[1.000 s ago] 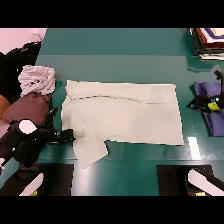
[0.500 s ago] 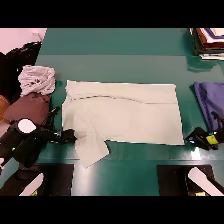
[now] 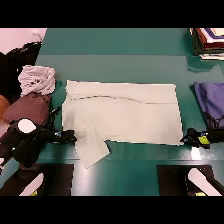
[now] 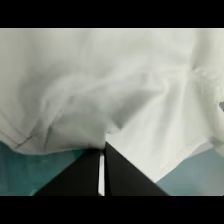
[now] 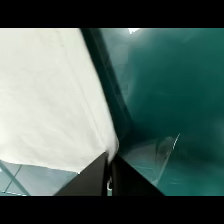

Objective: Fold the shirts.

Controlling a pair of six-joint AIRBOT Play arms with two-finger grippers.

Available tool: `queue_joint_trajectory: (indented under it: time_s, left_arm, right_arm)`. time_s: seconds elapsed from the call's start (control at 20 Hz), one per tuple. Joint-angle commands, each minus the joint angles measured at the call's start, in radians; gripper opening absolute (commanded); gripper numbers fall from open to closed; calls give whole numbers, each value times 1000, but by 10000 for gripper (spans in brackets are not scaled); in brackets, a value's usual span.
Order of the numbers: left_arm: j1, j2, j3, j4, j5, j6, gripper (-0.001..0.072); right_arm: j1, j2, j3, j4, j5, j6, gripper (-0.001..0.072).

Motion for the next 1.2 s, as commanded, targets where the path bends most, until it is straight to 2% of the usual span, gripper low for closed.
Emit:
queue_joint_trajectory:
  time_s: [0.0, 0.1, 0.3, 0.45, 0.6, 0.7, 0.8, 1.0, 1.15]
  left_arm:
    - [-1, 2, 19, 42, -87, 2, 26]
    - [-1, 2, 36, 57, -152, 1, 25]
    - [-1, 21, 36, 55, -243, -2, 25]
    - [-1, 193, 47, 55, -272, -102, 25]
    - [0, 286, 123, 60, -269, -134, 25]
    - [0, 246, 210, 93, -212, -123, 25]
    - [0, 140, 306, 128, -135, -61, 25]
    - [0, -155, 519, 159, -2, 22, 27]
    - [0, -379, 684, 159, 56, 28, 27]
  right_arm:
    - [33, 0, 14, -3, 24, 0, 18]
    - [32, 37, 44, -16, 82, 0, 17]
    - [32, 231, 89, -143, 205, 1, 17]
    - [33, 367, 89, -223, 279, 8, 16]
    - [35, 416, 111, -180, 274, 28, 16]
    - [56, 369, 175, -154, 268, 46, 16]
    - [106, 267, 261, -129, 220, 54, 15]
    - [225, 11, 451, -132, 134, 122, 16]
    - [293, -188, 612, -131, 117, 143, 15]
